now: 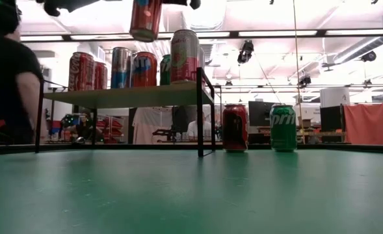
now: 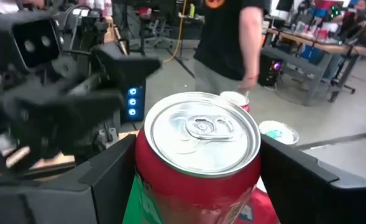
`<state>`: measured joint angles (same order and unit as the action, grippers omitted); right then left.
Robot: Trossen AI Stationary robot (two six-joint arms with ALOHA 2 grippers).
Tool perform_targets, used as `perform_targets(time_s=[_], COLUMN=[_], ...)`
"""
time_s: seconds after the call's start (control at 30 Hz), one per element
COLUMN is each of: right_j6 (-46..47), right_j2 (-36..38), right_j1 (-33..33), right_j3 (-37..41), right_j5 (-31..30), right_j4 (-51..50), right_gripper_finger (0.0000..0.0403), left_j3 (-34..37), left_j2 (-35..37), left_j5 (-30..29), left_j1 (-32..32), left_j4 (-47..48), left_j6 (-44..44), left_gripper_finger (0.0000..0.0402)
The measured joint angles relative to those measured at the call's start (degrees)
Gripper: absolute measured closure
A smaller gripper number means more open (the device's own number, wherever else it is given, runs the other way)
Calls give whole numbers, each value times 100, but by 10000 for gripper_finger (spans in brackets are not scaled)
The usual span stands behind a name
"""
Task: Place canned beverage on shelf
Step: Put the red soda can on the shelf aligned with the other red soda can
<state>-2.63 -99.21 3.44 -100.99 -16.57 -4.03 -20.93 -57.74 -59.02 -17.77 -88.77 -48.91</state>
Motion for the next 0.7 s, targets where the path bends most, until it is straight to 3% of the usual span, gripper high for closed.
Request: perform_targets(time_s=[0.27, 0.7], right_j6=[131, 114], right_j2=[-306, -901], right_j1=[16, 33], right_j3=[0, -2], right_j5=[7, 10], right_j4=[338, 562], right_gripper_finger=[117, 117], left_j3=[1, 2], left_j2=[692, 798], left_j5=[-520, -805], left_j1=[-31, -36], left_j4=[29, 168], left_j6=[-554, -743], left_gripper_finger=[51, 51])
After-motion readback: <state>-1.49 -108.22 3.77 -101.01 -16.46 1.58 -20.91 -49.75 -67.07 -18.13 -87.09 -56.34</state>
